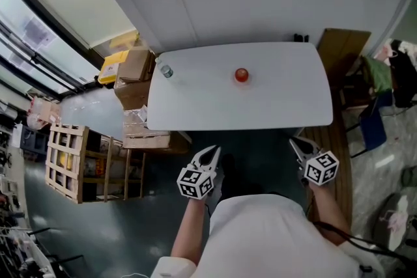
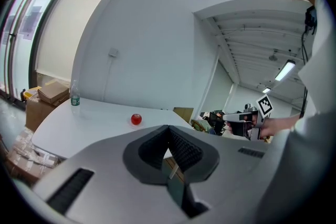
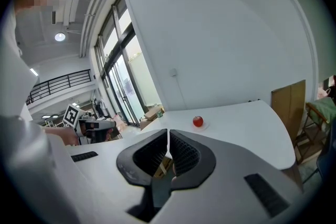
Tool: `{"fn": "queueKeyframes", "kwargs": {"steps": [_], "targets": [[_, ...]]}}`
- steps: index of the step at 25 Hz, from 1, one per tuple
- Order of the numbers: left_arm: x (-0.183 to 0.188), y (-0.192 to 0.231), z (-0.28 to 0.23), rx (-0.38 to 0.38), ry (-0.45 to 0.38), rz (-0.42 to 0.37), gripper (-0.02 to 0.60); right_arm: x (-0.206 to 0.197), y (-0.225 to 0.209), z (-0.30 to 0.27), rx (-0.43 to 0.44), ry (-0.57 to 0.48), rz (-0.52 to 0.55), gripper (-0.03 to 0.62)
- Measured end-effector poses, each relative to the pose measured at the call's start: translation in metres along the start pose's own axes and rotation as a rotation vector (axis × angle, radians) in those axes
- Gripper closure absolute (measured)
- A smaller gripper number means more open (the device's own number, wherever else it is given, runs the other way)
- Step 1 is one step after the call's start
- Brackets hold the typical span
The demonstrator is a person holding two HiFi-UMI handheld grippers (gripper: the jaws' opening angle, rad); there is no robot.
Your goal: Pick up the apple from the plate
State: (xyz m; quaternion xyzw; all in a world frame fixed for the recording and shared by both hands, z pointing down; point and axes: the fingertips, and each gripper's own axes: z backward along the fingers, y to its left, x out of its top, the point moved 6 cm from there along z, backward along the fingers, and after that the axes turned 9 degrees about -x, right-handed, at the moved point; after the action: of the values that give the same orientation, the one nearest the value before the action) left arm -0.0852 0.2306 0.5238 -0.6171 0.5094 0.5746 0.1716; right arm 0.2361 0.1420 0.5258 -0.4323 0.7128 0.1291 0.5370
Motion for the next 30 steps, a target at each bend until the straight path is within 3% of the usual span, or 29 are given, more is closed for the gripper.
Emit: {"fn": "queueKeyframes", "kwargs": {"steps": [30], "targets": [[0.092,0.139,-0.104,-0.185,0.062,-0.048,0.58,0.06,-0.017,-0.109,-0.204,-0.03,-0.073,0.556]]}}
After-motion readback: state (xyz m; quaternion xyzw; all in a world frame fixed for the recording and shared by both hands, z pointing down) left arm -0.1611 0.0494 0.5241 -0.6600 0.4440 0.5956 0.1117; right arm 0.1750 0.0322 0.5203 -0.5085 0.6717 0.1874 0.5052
